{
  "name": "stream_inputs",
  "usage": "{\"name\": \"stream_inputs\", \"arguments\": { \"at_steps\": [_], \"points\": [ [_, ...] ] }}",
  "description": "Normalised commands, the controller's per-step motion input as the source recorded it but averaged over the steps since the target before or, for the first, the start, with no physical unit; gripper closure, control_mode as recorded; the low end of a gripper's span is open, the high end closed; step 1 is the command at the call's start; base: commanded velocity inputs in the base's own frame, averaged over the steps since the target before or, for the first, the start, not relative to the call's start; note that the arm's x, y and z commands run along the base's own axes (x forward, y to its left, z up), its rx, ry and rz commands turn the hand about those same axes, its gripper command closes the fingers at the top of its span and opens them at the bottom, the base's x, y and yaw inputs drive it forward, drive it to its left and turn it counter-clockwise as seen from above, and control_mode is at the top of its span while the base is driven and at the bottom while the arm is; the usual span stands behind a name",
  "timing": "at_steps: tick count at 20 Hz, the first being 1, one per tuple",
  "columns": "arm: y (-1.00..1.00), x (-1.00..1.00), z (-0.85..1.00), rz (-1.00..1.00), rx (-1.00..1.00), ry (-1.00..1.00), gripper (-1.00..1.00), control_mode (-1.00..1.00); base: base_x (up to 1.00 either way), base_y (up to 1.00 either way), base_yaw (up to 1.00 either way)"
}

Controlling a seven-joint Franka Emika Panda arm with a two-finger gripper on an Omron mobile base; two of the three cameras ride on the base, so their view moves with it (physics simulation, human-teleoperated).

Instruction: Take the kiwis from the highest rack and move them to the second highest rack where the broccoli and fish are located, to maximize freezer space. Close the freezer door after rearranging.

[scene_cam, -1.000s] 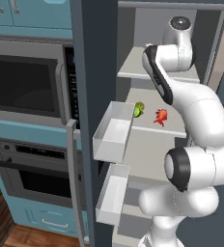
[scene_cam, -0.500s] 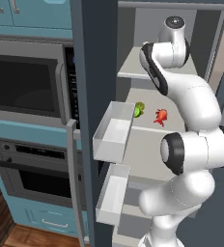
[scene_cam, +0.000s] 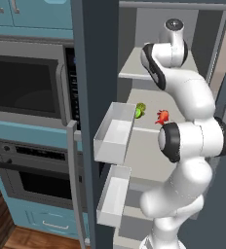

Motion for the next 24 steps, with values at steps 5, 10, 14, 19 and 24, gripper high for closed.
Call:
{"name": "stream_inputs", "arguments": {
  "at_steps": [5,10,14,19,24],
  "points": [
    [-0.02,0.44,-0.05,0.0,0.0,0.0,-1.0,-1.0,0.0,0.0,0.0],
    [-0.06,0.32,-0.02,0.01,0.0,0.0,-1.0,-1.0,0.0,0.0,0.0],
    [-0.11,0.26,-0.05,0.02,0.0,0.0,-1.0,-1.0,0.0,0.0,0.0],
    [-0.03,0.16,-0.17,0.0,0.0,0.0,1.0,-1.0,0.0,0.0,0.0],
    [0.04,-0.06,-0.21,0.06,0.0,0.0,1.0,-1.0,0.0,0.0,0.0]
  ]
}}
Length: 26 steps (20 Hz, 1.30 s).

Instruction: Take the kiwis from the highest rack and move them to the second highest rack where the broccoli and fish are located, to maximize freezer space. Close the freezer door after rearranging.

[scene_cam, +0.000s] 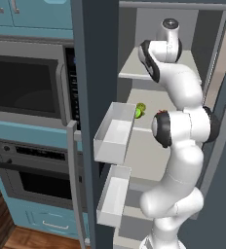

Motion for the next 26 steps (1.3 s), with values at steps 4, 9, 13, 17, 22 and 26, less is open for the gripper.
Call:
{"name": "stream_inputs", "arguments": {
  "at_steps": [4,9,13,17,22,26],
  "points": [
    [0.36,-0.56,-0.27,0.03,-0.07,-0.19,1.0,-1.0,0.0,0.0,0.0],
    [0.45,-0.7,-0.12,0.0,-0.06,-0.05,1.0,-1.0,0.0,0.0,0.0],
    [0.42,-0.97,0.0,0.0,0.0,0.0,1.0,-1.0,0.0,0.0,0.0],
    [0.37,-0.98,0.0,0.0,0.0,0.0,1.0,-1.0,0.0,0.0,0.0],
    [0.22,-0.67,-0.4,0.0,0.0,0.12,1.0,-1.0,0.0,0.0,0.0],
    [0.0,-0.13,-0.81,0.0,0.0,0.39,1.0,-1.0,0.0,0.0,0.0]
  ]
}}
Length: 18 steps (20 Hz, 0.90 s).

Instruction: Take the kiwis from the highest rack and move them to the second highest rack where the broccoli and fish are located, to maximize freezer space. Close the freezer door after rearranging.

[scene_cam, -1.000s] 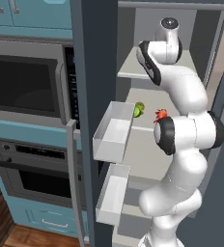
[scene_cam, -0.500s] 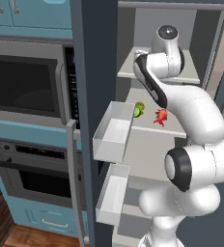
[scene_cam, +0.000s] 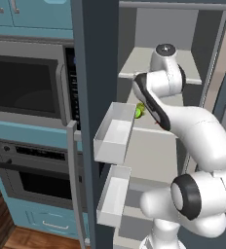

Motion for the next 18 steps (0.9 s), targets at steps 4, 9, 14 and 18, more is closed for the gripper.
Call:
{"name": "stream_inputs", "arguments": {
  "at_steps": [4,9,14,18],
  "points": [
    [-0.01,0.0,-0.89,0.0,0.0,0.44,1.0,-1.0,0.0,0.0,0.0],
    [-0.15,0.27,-0.66,0.0,0.0,0.11,1.0,-1.0,0.0,0.0,0.0],
    [-0.33,0.59,-0.56,0.0,0.0,-0.07,1.0,-1.0,0.0,0.0,0.0],
    [-0.28,0.57,-0.66,0.0,0.0,-0.15,1.0,-1.0,0.0,0.0,0.0]
  ]
}}
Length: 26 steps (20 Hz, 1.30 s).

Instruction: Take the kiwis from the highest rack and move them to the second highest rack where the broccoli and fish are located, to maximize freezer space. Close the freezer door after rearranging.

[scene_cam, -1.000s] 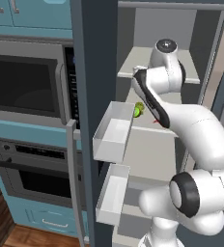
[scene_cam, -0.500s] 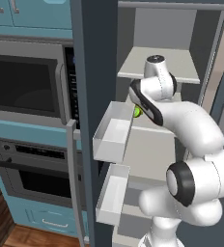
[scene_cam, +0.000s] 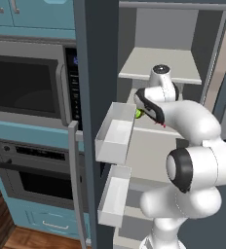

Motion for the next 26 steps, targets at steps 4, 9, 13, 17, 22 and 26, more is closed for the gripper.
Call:
{"name": "stream_inputs", "arguments": {
  "at_steps": [4,9,13,17,22,26],
  "points": [
    [-0.23,0.45,-0.72,0.0,0.0,-0.17,1.0,-1.0,0.0,0.0,0.0],
    [-0.29,0.56,-0.57,0.0,0.0,-0.11,1.0,-1.0,0.0,0.0,0.0],
    [-0.18,0.71,-0.35,0.0,0.0,-0.02,1.0,-1.0,0.0,0.0,0.0],
    [-0.08,0.63,-0.21,0.0,0.0,0.0,1.0,-1.0,0.0,0.0,0.0],
    [-0.09,0.45,-0.24,0.0,0.0,0.0,-1.0,-1.0,0.0,0.0,0.0],
    [-0.02,0.12,-0.3,0.0,0.0,-0.02,-1.0,-1.0,0.0,0.0,0.0]
  ]
}}
